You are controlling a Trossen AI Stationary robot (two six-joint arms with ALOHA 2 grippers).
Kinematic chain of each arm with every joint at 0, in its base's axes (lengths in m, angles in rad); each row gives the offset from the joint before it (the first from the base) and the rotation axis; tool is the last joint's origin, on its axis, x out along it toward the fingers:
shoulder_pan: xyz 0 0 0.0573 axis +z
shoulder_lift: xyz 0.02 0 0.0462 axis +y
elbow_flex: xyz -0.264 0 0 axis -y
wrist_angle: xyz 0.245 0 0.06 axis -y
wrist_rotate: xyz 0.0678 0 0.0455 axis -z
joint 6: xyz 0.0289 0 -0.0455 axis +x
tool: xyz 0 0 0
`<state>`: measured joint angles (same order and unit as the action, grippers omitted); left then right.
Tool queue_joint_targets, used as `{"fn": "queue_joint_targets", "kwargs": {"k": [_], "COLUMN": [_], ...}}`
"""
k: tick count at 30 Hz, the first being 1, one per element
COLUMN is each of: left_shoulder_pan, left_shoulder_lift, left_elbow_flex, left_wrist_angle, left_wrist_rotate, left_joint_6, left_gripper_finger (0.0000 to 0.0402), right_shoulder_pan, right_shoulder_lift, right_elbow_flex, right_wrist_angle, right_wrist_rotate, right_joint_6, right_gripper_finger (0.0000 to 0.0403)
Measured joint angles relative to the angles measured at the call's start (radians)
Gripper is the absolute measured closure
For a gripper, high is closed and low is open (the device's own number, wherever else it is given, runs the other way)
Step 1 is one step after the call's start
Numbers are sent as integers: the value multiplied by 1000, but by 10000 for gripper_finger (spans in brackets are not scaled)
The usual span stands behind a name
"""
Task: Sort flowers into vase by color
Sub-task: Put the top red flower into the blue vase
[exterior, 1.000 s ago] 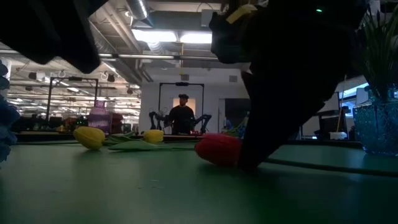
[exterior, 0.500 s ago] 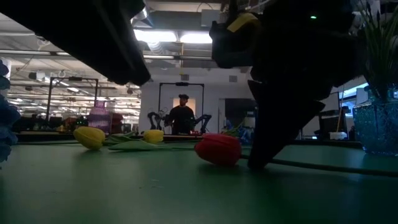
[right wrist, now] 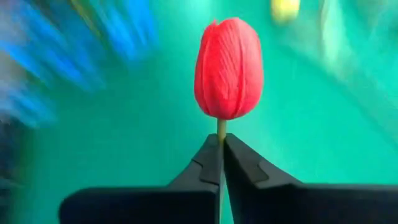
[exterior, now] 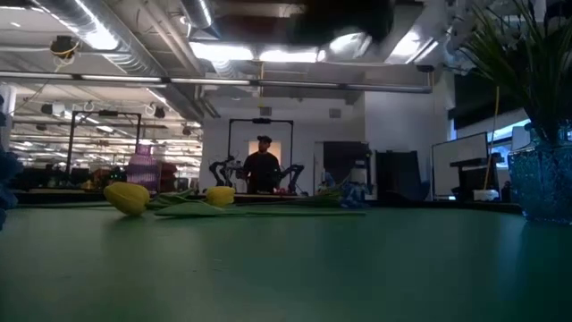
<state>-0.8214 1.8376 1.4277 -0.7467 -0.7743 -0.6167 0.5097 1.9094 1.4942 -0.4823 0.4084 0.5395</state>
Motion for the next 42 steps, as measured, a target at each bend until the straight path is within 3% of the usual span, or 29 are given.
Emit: {"fn": "queue_joint_targets", "kwargs": {"k": [4, 8, 13, 17, 21, 24, 30, 37, 42], "left_shoulder_pan": [-49, -70, -55, -24, 26, 76, 167, 226, 259], "left_shoulder_lift": [-38, -40, -40, -40, -39, -39, -39, -39, -39], "left_elbow_flex": [0, 2, -2, -2, -3, -3, -3, -3, -3], "left_wrist_angle": [0, 7, 11, 53, 115, 175, 285, 323, 323], "left_wrist_rotate": [-152, -287, -304, -304, -287, -245, -119, -78, -76], "left_joint_6": [-7, -24, -62, -34, 47, 113, 230, 261, 265], "left_gripper_finger": [276, 276, 276, 276, 276, 276, 276, 276, 276], "right_shoulder_pan": [30, 90, 200, 274, 297, 293, 278, 275, 275], "right_shoulder_lift": [-135, -296, -473, -638, -770, -857, -1046, -1277, -1376], "right_elbow_flex": [-7, -6, -105, -207, -318, -410, -600, -685, -686], "right_wrist_angle": [-10, 7, 5, 18, 41, 140, 456, 384, 274], "right_wrist_rotate": [158, 381, 647, 729, 686, 601, 296, 153, 122], "right_joint_6": [-117, -292, -461, -496, -533, -661, -1027, -1142, -1142], "right_gripper_finger": [390, 398, 396, 399, 397, 396, 396, 396, 396]}}
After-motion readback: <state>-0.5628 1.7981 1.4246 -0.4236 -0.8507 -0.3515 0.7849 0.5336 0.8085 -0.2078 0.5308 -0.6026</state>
